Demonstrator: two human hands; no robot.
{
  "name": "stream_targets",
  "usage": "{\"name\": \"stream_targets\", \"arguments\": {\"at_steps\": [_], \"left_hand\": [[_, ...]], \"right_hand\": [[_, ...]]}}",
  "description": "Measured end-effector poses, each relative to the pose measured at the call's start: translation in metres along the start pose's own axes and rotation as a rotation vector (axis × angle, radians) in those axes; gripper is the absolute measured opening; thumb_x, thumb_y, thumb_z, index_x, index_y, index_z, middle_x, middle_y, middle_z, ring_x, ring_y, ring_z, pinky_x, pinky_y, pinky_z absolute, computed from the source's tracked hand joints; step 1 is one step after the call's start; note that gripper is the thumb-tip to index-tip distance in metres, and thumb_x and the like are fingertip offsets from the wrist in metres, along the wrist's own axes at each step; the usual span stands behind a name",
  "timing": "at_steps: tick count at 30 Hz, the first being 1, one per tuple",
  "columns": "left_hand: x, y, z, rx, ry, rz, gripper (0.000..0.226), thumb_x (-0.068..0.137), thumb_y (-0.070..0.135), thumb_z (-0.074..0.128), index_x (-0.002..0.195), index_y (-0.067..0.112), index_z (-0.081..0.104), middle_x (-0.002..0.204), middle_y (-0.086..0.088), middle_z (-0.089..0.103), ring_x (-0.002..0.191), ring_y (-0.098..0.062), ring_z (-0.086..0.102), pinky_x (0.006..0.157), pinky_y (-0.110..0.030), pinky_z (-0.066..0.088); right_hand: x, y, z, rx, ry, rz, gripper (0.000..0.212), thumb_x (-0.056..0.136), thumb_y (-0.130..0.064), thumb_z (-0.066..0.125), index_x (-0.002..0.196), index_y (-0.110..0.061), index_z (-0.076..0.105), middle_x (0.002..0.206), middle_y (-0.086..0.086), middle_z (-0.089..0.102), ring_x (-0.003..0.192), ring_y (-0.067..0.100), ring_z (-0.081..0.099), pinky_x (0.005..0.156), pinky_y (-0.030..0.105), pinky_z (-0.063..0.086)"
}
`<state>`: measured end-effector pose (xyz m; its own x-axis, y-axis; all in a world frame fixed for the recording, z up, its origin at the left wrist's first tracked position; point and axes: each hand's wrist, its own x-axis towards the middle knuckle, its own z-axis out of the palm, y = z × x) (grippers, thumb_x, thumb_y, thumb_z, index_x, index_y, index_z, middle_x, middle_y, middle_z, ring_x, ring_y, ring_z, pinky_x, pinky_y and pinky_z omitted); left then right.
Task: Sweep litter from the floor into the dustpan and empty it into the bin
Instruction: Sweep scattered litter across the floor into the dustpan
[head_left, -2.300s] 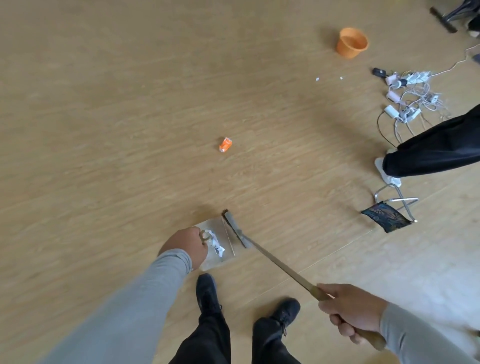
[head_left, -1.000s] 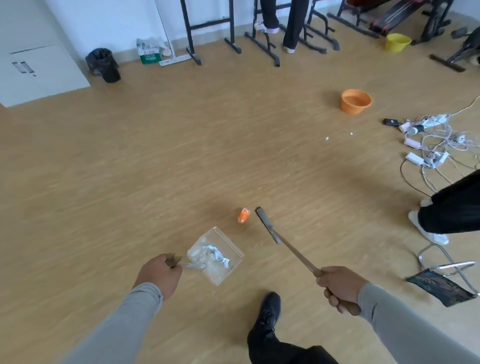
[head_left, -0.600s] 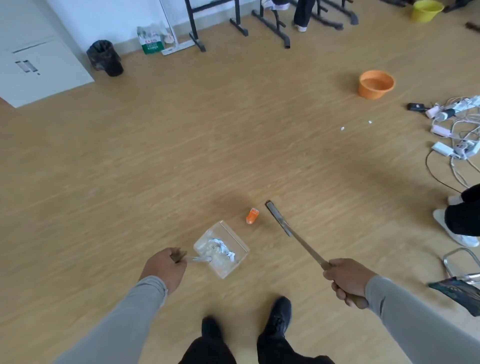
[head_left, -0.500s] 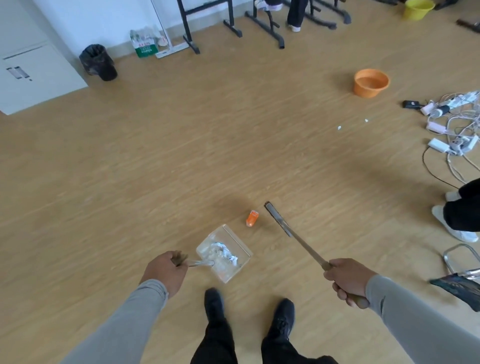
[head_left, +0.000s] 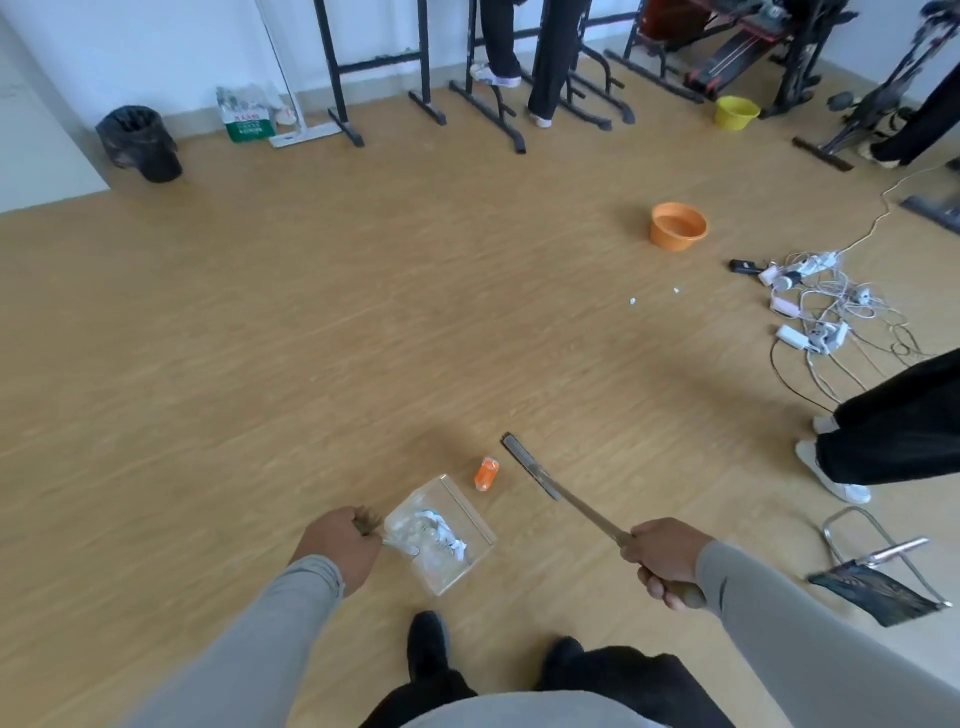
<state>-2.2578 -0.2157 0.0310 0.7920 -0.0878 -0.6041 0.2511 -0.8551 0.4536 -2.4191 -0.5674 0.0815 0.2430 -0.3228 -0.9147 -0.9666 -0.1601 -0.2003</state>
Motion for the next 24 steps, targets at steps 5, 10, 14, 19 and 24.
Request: {"name": "stream_targets", "arguments": {"at_steps": [5, 10, 14, 19, 24], "left_hand": [[0.019, -0.007, -0.002, 0.022, 0.002, 0.004, 0.008, 0.093, 0.024, 0.063, 0.096, 0.026, 0.055, 0.099, 0.005, 0.063, 0.083, -0.017, 0.057, 0.076, -0.025, 0.043], [0.049, -0.006, 0.005, 0.033, -0.017, -0.038, 0.008, 0.09, 0.028, 0.063, 0.097, 0.025, 0.062, 0.101, 0.005, 0.066, 0.087, -0.02, 0.062, 0.082, -0.029, 0.05], [0.067, -0.001, 0.017, 0.052, -0.014, -0.064, 0.01, 0.089, 0.028, 0.061, 0.099, 0.025, 0.06, 0.103, 0.001, 0.065, 0.088, -0.024, 0.063, 0.08, -0.03, 0.051], [0.088, 0.011, 0.035, 0.032, -0.016, -0.101, 0.011, 0.09, 0.027, 0.061, 0.1, 0.024, 0.064, 0.101, 0.005, 0.067, 0.083, -0.018, 0.064, 0.08, -0.031, 0.054], [0.1, 0.016, 0.056, 0.011, 0.0, -0.138, 0.008, 0.089, 0.029, 0.06, 0.096, 0.029, 0.064, 0.095, 0.008, 0.069, 0.08, -0.017, 0.067, 0.08, -0.034, 0.059]], "right_hand": [[-0.006, -0.015, 0.017, -0.022, 0.008, 0.012, 0.028, 0.096, -0.019, 0.046, 0.118, -0.006, 0.056, 0.058, 0.008, 0.05, 0.045, 0.019, 0.039, 0.044, 0.024, 0.03], [-0.003, -0.034, 0.015, 0.01, 0.018, 0.022, 0.02, 0.098, -0.012, 0.046, 0.111, -0.006, 0.06, 0.061, 0.009, 0.05, 0.043, 0.019, 0.04, 0.044, 0.023, 0.03], [0.01, -0.044, 0.011, 0.035, 0.022, 0.03, 0.022, 0.097, -0.011, 0.045, 0.112, -0.003, 0.06, 0.064, 0.009, 0.049, 0.041, 0.018, 0.04, 0.044, 0.021, 0.028], [0.031, -0.056, 0.0, 0.005, 0.041, 0.004, 0.021, 0.097, -0.009, 0.043, 0.108, -0.003, 0.06, 0.068, 0.011, 0.05, 0.043, 0.02, 0.042, 0.043, 0.022, 0.03], [0.074, -0.07, -0.009, -0.145, 0.065, -0.06, 0.027, 0.095, -0.005, 0.046, 0.118, -0.002, 0.059, 0.071, 0.013, 0.056, 0.048, 0.022, 0.05, 0.043, 0.026, 0.038]]}}
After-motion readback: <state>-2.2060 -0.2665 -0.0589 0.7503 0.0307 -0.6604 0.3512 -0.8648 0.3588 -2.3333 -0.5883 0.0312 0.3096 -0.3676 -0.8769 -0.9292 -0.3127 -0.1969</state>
